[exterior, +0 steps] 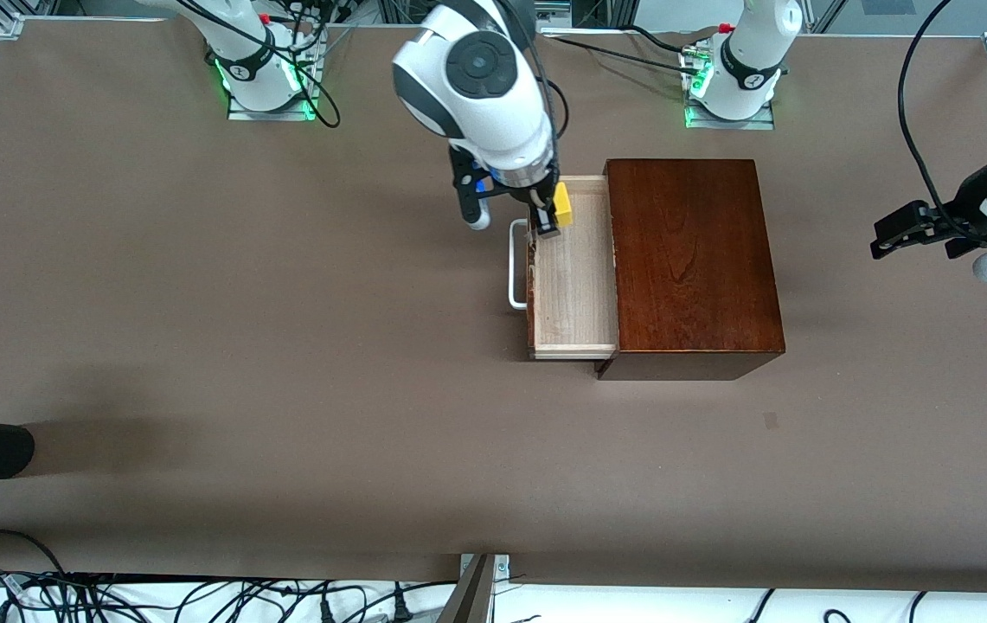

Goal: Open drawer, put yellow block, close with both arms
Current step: 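Carry the yellow cube over the open drawer with the right gripper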

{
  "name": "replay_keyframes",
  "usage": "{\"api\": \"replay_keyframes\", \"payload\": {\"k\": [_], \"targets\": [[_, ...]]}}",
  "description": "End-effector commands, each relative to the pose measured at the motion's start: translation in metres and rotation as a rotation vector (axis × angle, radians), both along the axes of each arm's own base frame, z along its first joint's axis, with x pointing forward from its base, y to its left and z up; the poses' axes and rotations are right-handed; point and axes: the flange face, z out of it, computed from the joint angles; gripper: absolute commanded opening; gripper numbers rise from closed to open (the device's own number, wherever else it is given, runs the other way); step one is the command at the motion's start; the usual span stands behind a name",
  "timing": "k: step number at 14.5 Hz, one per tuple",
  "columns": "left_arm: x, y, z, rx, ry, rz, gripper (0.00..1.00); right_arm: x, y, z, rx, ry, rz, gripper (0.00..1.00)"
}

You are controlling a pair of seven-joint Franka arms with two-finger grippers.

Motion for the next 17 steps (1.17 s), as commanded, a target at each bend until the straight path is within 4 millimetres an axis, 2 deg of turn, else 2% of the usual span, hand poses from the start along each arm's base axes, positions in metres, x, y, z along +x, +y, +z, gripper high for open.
{"api": "replay_keyframes", "payload": {"k": [1, 2, 5, 9, 10, 11, 12, 14, 17], "targets": [[0.003, 0.003, 0.004, 0.018, -0.01, -0.019, 1.0, -0.001, 0.024, -0.033, -0.013, 0.006, -0.064, 0.0], [0.003, 0.003, 0.004, 0.018, -0.01, -0.019, 1.0, -0.003, 0.028, -0.052, -0.03, 0.02, -0.076, 0.0], [0.003, 0.002, 0.004, 0.015, -0.01, -0.018, 1.0, 0.002, 0.029, -0.087, -0.049, 0.034, -0.104, 0.0], [0.003, 0.002, 0.004, 0.015, -0.01, -0.018, 1.0, 0.005, 0.028, -0.117, -0.07, 0.049, -0.121, 0.03], [0.003, 0.002, 0.004, 0.015, -0.01, -0.018, 1.0, 0.005, 0.029, -0.118, -0.069, 0.046, -0.119, 0.13], [0.003, 0.002, 0.005, 0.015, -0.012, -0.018, 1.0, 0.006, 0.029, -0.118, -0.064, 0.043, -0.122, 0.44], [0.003, 0.002, 0.005, 0.015, -0.012, -0.018, 1.0, 0.006, 0.029, -0.118, -0.064, 0.044, -0.124, 0.99], [0.003, 0.002, 0.004, 0.015, -0.01, -0.018, 1.0, 0.007, 0.029, -0.112, -0.06, 0.038, -0.123, 1.0], [0.003, 0.002, 0.004, 0.013, -0.01, -0.018, 1.0, 0.01, 0.021, -0.087, -0.076, 0.046, -0.121, 1.0]]}}
